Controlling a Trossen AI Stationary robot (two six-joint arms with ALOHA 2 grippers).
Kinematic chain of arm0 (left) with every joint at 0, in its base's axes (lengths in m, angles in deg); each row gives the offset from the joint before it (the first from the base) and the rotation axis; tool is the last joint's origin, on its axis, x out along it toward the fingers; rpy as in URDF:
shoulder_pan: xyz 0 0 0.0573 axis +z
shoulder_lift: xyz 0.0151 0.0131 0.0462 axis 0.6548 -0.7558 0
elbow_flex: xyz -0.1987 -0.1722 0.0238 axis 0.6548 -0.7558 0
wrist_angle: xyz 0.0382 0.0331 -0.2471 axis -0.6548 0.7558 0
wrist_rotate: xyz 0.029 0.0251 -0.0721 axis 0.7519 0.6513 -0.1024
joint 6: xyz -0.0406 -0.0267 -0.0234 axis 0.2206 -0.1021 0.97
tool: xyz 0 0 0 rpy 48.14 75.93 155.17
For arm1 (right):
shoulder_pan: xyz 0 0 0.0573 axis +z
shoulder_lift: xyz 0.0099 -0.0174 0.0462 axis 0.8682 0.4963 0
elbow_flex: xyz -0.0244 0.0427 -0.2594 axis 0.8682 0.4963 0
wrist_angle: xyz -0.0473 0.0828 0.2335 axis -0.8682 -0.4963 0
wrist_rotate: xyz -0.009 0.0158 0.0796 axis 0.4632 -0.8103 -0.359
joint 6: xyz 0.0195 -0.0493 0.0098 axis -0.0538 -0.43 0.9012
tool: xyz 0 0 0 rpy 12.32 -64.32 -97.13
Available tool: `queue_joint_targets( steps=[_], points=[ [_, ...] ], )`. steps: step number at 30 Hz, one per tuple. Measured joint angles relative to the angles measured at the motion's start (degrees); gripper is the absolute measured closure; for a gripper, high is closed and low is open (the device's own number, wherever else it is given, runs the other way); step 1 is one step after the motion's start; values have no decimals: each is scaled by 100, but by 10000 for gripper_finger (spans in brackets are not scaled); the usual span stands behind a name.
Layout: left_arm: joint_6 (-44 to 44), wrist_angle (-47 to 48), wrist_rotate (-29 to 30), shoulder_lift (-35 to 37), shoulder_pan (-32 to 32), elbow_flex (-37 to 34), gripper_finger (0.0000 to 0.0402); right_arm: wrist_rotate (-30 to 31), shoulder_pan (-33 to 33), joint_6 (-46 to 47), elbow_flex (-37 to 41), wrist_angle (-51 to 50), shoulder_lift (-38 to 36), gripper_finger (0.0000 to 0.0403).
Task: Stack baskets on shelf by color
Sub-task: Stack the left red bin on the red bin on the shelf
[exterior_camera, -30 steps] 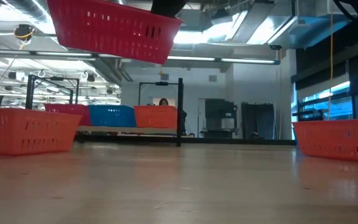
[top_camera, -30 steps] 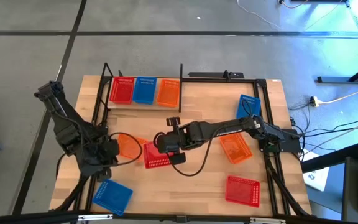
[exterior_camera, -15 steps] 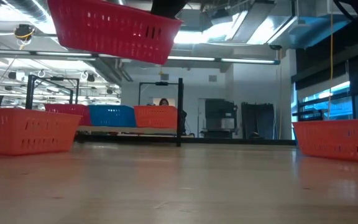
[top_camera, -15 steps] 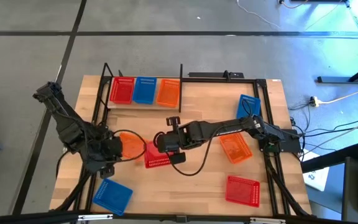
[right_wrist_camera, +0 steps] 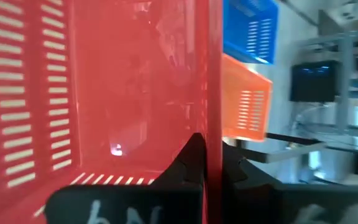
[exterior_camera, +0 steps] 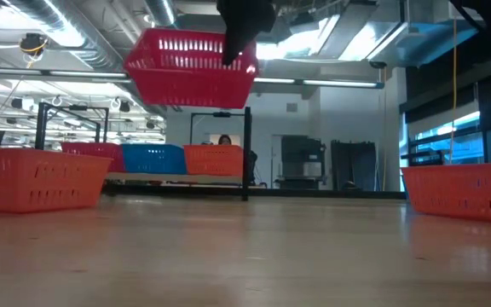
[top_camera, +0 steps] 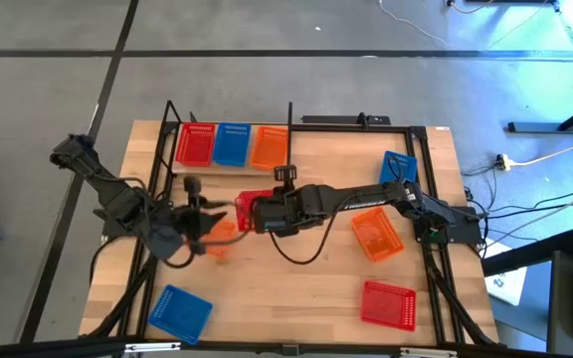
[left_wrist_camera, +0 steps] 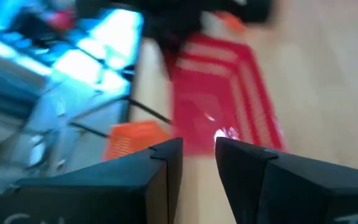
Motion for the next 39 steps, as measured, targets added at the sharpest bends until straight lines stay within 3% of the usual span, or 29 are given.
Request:
queue_joint_targets(
  steps=[8, 16, 24, 39],
  points=[
    [-25, -665, -146, -104, 937, -7, 312, 556, -30, -438, -3, 44, 0, 403],
    [3, -994, -1255, -123, 1481, -4, 312, 557, -66, -462, -3, 42, 0, 403],
    [-18, -884, -1465, -430, 1767, 4, 312, 554, -64, -480, -3, 37, 0, 403],
    [-607, -1082, -1143, -604, 1842, 2, 312, 542, -64, -510, -8, 20, 0, 403]
  ],
)
